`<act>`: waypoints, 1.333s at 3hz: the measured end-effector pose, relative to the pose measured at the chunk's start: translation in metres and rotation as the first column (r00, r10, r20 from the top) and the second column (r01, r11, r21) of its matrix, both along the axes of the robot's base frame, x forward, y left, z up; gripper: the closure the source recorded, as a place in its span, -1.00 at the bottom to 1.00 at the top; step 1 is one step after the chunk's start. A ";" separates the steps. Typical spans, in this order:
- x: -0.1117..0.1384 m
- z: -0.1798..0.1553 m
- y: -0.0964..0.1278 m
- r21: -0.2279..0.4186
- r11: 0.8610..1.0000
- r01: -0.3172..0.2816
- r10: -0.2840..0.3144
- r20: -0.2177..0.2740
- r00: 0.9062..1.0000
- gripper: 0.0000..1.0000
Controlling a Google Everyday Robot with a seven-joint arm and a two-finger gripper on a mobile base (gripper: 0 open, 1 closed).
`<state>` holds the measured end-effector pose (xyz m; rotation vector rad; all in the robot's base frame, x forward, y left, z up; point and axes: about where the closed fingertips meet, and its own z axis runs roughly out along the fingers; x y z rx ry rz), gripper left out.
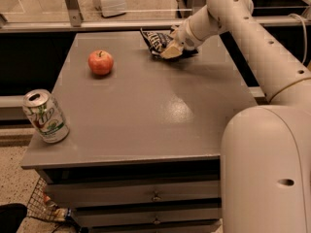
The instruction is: Move blue chip bag near 7up can
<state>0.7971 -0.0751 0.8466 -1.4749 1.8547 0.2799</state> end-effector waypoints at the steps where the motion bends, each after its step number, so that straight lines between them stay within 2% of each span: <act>1: 0.000 -0.001 0.004 -0.002 1.000 -0.010 0.010 -0.004 1.000 1.00; 4: 0.000 0.000 0.004 -0.002 1.000 -0.011 0.011 -0.004 1.000 1.00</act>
Offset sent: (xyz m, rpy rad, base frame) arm -0.0218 0.0289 0.0561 -0.0543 -0.0369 0.1253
